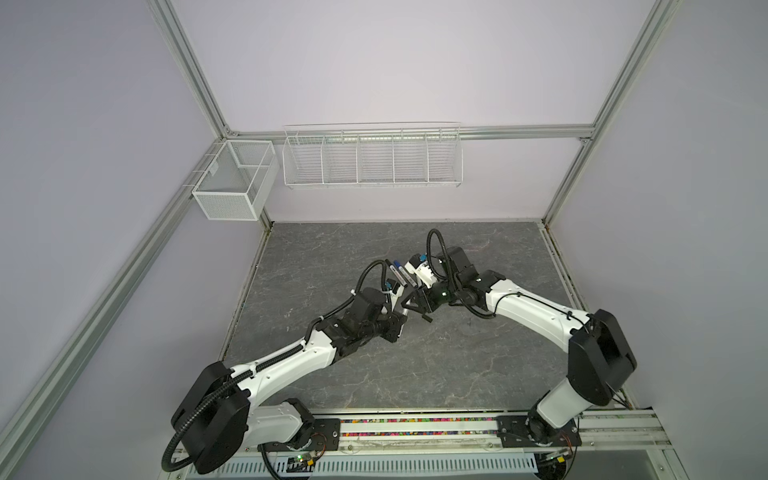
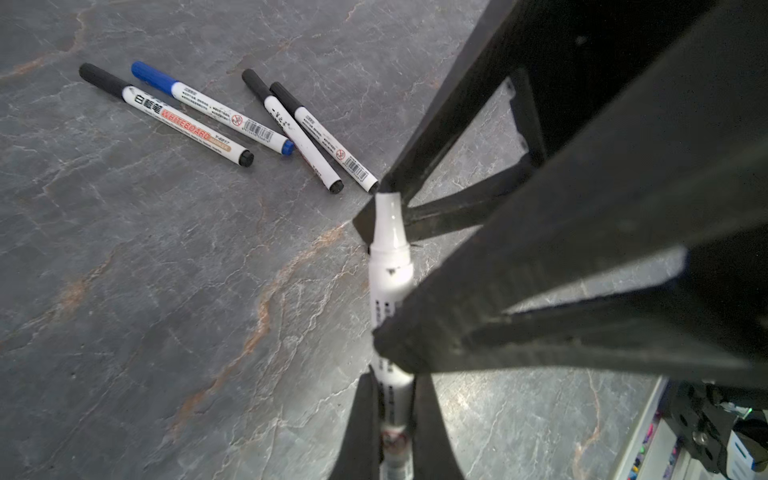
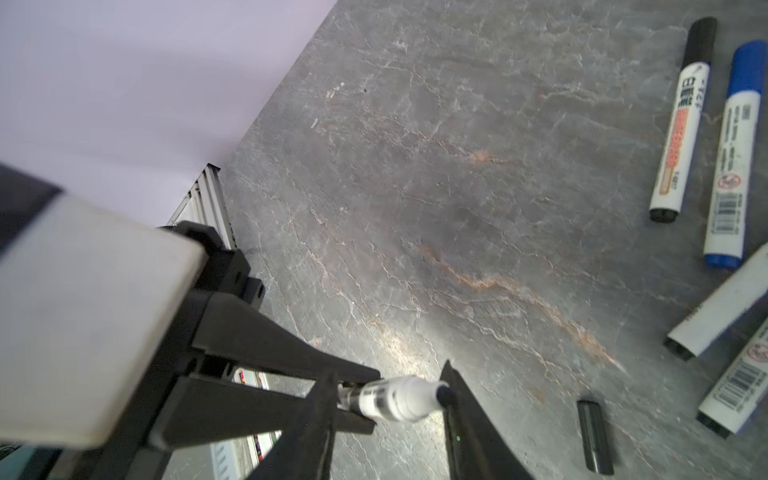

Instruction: Insert the pens into the pen caps

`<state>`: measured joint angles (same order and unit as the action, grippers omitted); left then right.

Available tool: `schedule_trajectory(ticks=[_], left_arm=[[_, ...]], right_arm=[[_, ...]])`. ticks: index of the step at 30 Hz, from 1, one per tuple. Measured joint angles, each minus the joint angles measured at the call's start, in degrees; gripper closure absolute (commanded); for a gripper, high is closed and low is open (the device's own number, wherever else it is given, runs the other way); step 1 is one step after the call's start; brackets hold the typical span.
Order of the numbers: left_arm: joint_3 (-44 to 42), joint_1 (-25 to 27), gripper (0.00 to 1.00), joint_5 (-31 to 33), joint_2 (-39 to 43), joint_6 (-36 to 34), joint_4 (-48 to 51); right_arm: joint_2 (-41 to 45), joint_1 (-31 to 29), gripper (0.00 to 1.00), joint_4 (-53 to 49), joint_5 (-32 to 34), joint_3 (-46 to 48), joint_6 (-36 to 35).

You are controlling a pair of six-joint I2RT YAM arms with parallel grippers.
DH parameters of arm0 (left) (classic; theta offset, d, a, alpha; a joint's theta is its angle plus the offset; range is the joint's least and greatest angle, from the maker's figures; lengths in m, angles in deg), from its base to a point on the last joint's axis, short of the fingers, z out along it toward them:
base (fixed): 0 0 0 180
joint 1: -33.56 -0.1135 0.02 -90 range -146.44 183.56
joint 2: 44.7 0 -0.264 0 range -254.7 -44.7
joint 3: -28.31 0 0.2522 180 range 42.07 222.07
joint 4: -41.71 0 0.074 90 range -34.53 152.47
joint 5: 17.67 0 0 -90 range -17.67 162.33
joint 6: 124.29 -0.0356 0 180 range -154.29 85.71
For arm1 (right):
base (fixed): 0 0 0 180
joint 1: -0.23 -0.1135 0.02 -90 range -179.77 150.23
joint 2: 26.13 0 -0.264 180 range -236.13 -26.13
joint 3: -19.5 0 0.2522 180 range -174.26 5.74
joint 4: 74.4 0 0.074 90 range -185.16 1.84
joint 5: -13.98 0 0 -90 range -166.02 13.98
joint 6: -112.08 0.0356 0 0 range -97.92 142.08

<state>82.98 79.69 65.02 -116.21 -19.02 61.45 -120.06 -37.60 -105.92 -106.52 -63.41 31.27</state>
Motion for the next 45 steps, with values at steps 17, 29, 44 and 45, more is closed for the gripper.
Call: schedule_trajectory(ticks=[17,29,44,45], left_arm=[[-1.0,0.1,0.66,4.1,0.3,2.6,-7.1],[-0.2,0.3,0.91,3.1,-3.8,3.5,-13.1],[-0.9,-1.9,1.0,15.1,-1.8,8.1,-7.8],[-1.4,-2.1,1.0,15.6,-1.4,8.3,-7.6]], right_arm=[[-2.7,1.4,0.86,1.3,-6.8,-1.7,1.6],[-2.7,4.6,0.86,2.2,-12.2,-1.7,4.1],[-1.6,4.8,0.5,-3.7,2.5,0.6,4.4],[-1.8,4.6,0.5,-5.0,4.8,0.6,3.8]])
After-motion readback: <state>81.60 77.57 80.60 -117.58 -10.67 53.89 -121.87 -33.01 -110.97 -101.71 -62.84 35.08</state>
